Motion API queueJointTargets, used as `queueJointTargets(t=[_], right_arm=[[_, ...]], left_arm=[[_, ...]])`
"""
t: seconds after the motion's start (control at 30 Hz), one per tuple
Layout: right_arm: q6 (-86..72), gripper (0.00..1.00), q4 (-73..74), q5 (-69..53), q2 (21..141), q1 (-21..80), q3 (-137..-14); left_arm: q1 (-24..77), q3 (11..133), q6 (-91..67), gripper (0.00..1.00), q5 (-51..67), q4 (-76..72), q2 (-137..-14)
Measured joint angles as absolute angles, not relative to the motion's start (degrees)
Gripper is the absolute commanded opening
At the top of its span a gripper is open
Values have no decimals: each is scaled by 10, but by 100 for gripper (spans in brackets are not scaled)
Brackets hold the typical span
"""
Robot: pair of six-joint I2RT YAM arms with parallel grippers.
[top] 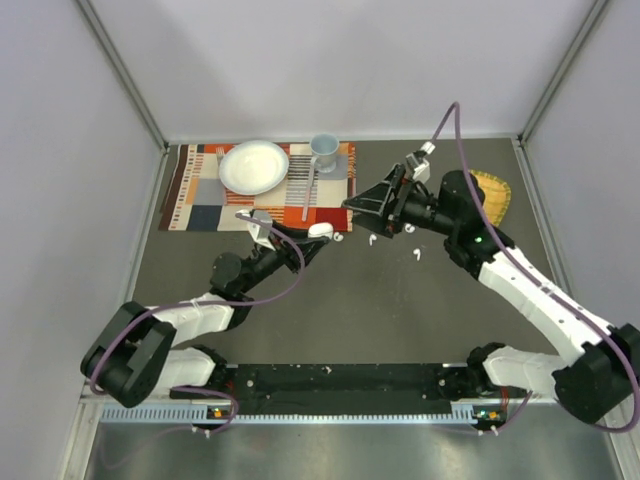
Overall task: Insert the wireless bluetooth earbuds into the charging case
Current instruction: Open the charging case.
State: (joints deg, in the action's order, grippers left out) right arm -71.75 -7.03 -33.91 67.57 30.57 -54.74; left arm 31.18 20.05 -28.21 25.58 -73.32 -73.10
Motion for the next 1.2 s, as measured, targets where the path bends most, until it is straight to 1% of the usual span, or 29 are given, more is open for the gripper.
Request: queueJointTargets(t=[0.13,0.27,0.47,0.63,0.83,0.97,1.2], right_arm=[[-600,88,42,-298,627,306,-586],[-505,89,136,-263,585,306,-591],[-414,89,229,-255,587,306,-598],[-346,89,256,-277,581,306,-600],[-300,89,266,-307,540,309,-588],[-289,89,266,-310,517,334,-570],[-288,89,266,-285,521,402,-549]], left_arm=[[312,168,-284,0,258,-732,-696],[312,165,-270,0,284,-735,-658],[314,167,-227,0,338,-738,-640],[332,163,-200,0,359,-739,-643],[384,110,-162,0,340,-737,-625],[392,99,-147,0,335,-737,-601],[400,99,-146,0,333,-739,-590]])
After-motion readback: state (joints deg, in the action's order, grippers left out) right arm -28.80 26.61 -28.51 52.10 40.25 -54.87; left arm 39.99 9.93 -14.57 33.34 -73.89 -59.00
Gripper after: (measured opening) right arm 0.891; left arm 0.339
